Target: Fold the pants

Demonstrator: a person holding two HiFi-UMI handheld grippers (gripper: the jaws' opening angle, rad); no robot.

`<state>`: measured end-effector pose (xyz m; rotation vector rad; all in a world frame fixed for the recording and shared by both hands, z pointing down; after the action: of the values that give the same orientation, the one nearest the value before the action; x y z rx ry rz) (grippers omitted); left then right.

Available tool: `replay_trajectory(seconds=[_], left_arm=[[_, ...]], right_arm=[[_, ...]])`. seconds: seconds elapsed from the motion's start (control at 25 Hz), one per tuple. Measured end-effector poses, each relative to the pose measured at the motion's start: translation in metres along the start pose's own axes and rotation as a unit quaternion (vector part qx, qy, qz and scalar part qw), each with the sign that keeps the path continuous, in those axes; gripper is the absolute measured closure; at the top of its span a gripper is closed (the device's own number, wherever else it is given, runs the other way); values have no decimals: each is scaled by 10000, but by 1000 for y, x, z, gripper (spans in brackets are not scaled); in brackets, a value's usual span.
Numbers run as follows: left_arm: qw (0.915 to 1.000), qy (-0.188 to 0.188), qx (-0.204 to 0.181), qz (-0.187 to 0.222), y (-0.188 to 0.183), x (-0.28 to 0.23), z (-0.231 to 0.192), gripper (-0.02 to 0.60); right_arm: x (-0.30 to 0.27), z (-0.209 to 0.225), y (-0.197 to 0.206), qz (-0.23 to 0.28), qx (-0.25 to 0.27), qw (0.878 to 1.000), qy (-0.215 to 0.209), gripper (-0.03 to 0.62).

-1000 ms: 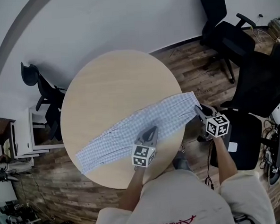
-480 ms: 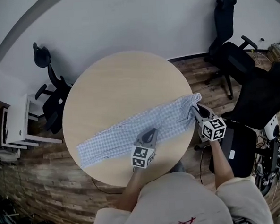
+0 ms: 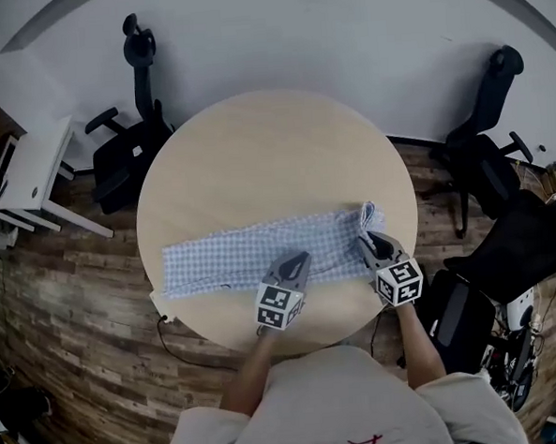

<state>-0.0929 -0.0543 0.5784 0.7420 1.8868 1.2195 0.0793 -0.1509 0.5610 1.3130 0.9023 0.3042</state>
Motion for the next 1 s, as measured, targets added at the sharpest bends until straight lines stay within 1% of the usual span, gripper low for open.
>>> replay_trajectory(seconds=[0.12, 0.2, 0.24, 0.28, 0.32, 0.44, 0.56, 0.68, 0.76, 0.84, 0.92, 1.0], left_arm=[[9997, -225, 139, 6, 10, 24, -17, 545], [9990, -391, 215, -8, 16, 37, -26, 544], [9986, -472, 247, -17, 18, 43, -31, 545], [9981, -548, 279, -28, 21, 49, -35, 545], [9976, -614, 309, -41, 23, 54, -38, 545], [9968, -712, 345, -80, 26, 62, -43, 545], [9974, -645, 294, -108, 25, 56, -40, 544], [9987, -442, 191, -134, 20, 40, -32, 545], [9995, -267, 114, -159, 14, 26, -26, 543], [9998, -65, 20, -205, 8, 11, -18, 545], [9995, 157, -86, -266, 3, -7, -8, 543], [9986, 366, -200, -326, -1, -23, 4, 545]], right_arm=[[-25, -44, 28, -495, 168, 9980, -363, 497], [-40, -68, 57, -985, 238, 9929, -615, 496], [-46, -78, 71, -1233, 305, 9892, -738, 481], [-50, -87, 82, -1440, 368, 9852, -849, 448], [-54, -94, 91, -1591, 412, 9819, -941, 431], [-59, -105, 103, -1790, 340, 9767, -1136, 385], [-57, -105, 99, -1648, 257, 9790, -1170, 376], [-50, -91, 81, -1226, 130, 9876, -969, 373], [-45, -74, 69, -993, -43, 9927, -690, 373], [-38, -49, 63, -872, -260, 9954, -311, 373], [-27, -19, 66, -820, -631, 9945, 130, 373], [-11, 11, 78, -809, -1071, 9894, 550, 373]])
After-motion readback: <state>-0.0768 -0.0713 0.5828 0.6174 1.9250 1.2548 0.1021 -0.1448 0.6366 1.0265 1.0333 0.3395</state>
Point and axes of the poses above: the fingertips, and each gripper's own axes: x backward along the fingers, z to its right, y out of its underside, the point moved 5 cm from there along x, backward along the fingers, and after that the axes turned 10 degrees about y, right-handed, at the moved point
